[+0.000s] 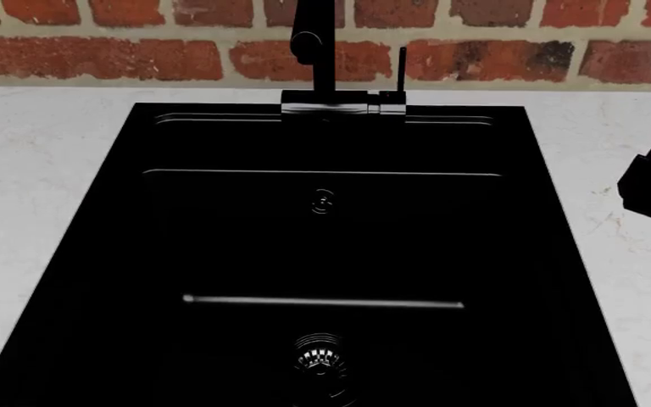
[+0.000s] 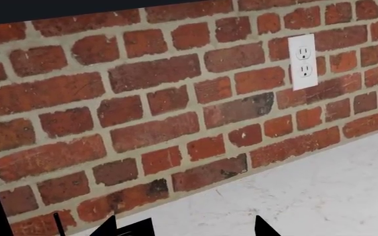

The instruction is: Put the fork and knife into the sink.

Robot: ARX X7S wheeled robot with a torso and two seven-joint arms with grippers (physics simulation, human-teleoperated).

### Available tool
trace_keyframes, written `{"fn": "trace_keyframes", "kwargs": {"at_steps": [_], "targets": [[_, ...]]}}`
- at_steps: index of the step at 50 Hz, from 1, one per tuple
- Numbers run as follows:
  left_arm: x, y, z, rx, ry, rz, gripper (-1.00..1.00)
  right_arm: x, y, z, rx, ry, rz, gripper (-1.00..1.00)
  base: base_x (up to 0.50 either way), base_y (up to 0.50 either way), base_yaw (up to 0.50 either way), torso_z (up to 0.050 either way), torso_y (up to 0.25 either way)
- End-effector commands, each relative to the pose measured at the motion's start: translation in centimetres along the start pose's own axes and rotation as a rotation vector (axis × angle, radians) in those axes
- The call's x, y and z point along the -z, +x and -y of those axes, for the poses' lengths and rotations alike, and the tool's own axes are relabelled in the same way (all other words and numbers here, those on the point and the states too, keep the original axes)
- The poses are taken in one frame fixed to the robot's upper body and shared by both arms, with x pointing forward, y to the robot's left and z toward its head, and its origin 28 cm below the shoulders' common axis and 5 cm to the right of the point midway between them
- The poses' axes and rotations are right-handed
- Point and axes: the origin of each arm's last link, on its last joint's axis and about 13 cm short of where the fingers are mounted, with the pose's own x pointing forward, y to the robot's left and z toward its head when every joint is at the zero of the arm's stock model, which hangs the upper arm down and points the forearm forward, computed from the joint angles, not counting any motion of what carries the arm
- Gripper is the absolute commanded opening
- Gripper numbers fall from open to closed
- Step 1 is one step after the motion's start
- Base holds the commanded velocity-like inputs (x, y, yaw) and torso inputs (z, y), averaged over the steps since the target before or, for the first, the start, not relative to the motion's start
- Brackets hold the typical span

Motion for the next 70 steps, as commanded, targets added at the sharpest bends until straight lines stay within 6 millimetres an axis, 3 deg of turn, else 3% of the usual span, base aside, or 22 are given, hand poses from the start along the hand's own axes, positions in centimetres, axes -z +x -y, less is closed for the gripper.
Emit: {"fn": "trace_keyframes", "kwargs": {"at_steps": [1, 9, 14, 18, 28, 34, 51, 70], "targets": [[-0.8, -0.5, -0.5, -0.122, -0.017, 0.093, -1.0, 0.0, -0.1, 0.0, 0.001, 0.002, 0.0, 1.0, 0.0, 0.0, 0.0, 0.0, 0.0], [-6.5, -5.0, -0.3, -0.159, -0.079, 0.405, -1.0, 0.2, 0.1, 0.1, -0.001, 0.003, -0.001, 1.0, 0.0, 0.0, 0.0, 0.0, 0.0], [-8.8, -7.8, 0.3, -0.085, -0.059, 0.534, -1.0, 0.2, 0.1, 0.1, -0.001, 0.004, -0.001, 1.0, 0.0, 0.0, 0.0, 0.0, 0.0], [-9.5, -9.1, 1.4, 0.032, 0.005, 0.582, -1.0, 0.2, 0.1, 0.0, -0.003, 0.005, -0.002, 1.0, 0.0, 0.0, 0.0, 0.0, 0.0], [-8.9, -10.0, 5.3, 0.309, 0.22, 0.564, -1.0, 0.1, 0.1, -0.1, -0.007, 0.007, 0.002, 1.0, 0.0, 0.0, 0.0, 0.0, 0.0], [-7.5, -10.0, 7.5, 0.471, 0.351, 0.505, -1.0, 0.2, 0.5, -0.2, -0.014, 0.01, 0.003, 1.0, 0.0, 0.0, 0.0, 0.0, 0.0], [-5.4, -10.8, 12.0, 0.771, 0.464, 0.402, -1.0, 0.2, 0.3, -0.1, -0.012, 0.014, 0.007, 1.0, 0.0, 0.0, 0.0, 0.0, 0.0], [-1.4, -7.8, 17.0, 1.0, 0.673, 0.229, -1.0, 0.4, 0.8, -0.3, -0.03, 0.017, 0.005, 1.0, 0.0, 0.0, 0.0, 0.0, 0.0]]}}
